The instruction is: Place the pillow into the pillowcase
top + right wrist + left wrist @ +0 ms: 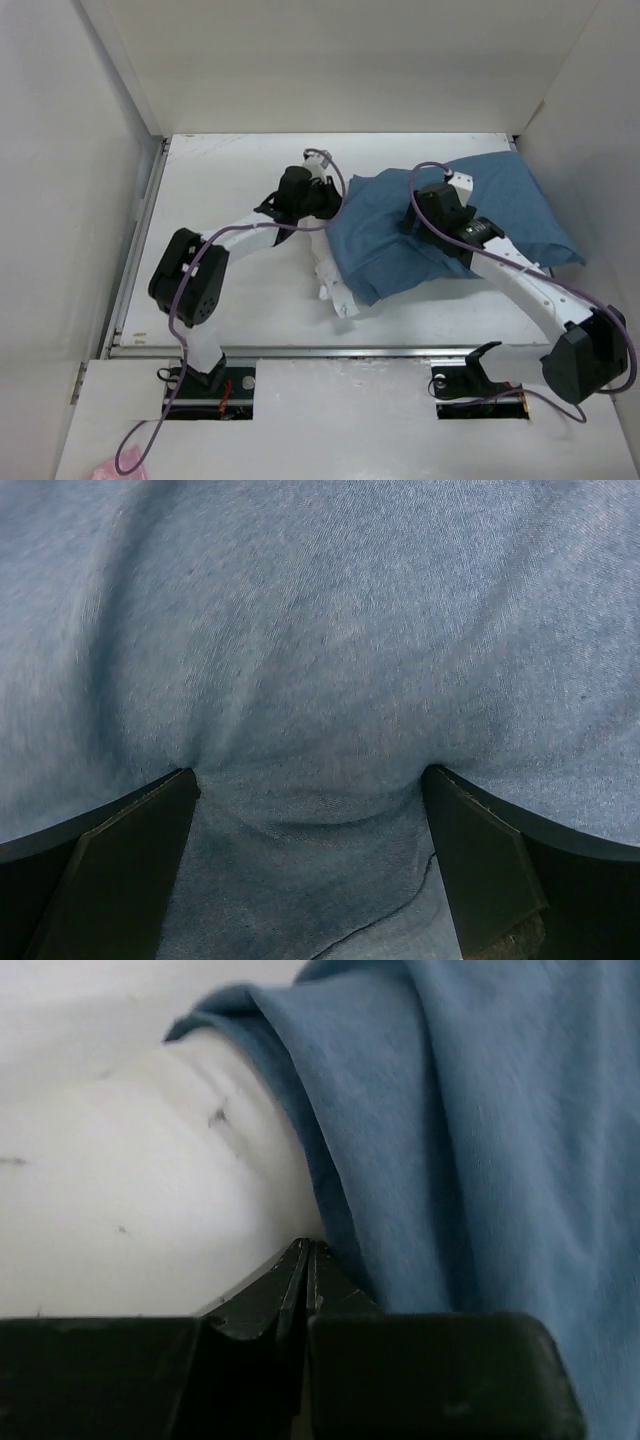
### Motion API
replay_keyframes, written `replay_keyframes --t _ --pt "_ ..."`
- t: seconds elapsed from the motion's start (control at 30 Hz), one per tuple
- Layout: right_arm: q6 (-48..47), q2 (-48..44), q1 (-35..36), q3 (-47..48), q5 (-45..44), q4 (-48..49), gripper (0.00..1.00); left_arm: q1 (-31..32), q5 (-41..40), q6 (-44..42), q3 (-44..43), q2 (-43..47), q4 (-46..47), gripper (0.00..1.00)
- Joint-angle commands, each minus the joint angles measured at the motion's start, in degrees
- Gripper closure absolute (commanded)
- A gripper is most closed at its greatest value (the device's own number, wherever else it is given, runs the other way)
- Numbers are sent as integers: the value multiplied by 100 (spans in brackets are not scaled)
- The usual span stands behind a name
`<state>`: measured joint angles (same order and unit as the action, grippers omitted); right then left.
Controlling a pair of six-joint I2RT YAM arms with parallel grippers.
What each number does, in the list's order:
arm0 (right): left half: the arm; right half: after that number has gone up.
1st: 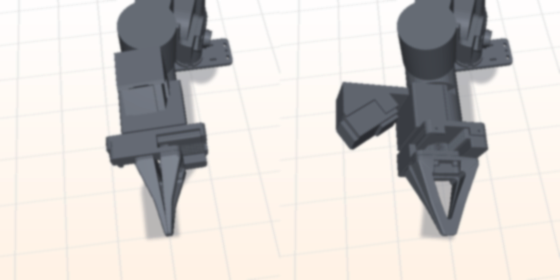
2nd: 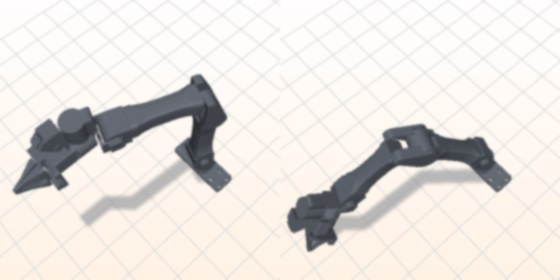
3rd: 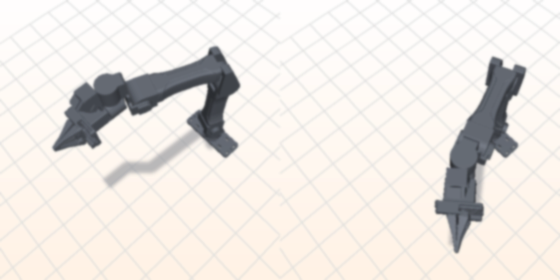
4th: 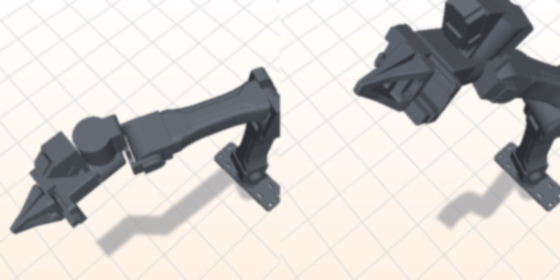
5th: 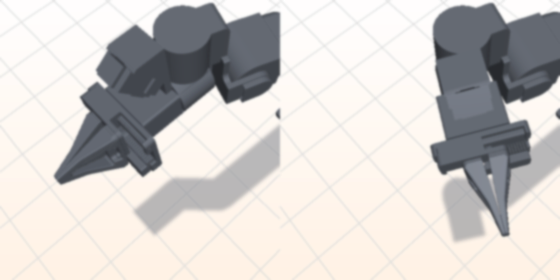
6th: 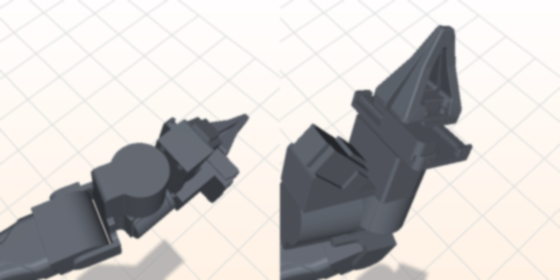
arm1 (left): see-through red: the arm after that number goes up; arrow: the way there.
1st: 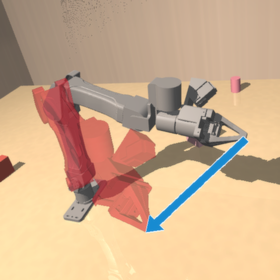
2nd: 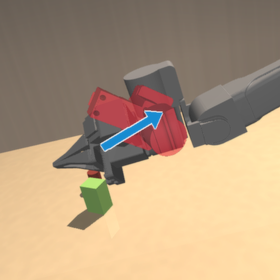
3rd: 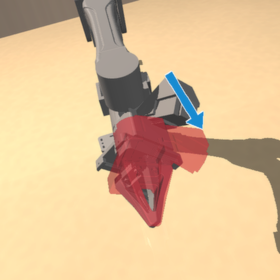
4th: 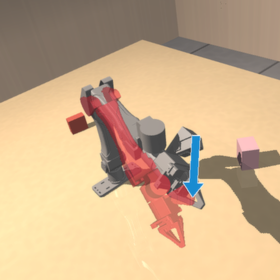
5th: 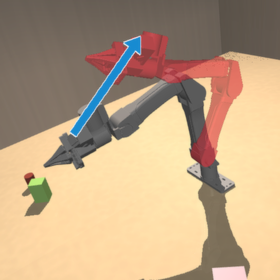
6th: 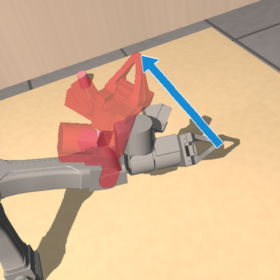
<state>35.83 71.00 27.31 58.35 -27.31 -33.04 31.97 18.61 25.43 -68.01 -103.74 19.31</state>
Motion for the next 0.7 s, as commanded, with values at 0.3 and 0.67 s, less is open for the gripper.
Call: replay_keyframes --t 0.3,0.67 --pt "-1745 1064 -156 740 893 2687 0 1188 -877 619 2994 3851 -569 100" --pt "-2231 -85 -42 898 903 2241 0 2068 -1972 849 2364 3914 -1410 79"
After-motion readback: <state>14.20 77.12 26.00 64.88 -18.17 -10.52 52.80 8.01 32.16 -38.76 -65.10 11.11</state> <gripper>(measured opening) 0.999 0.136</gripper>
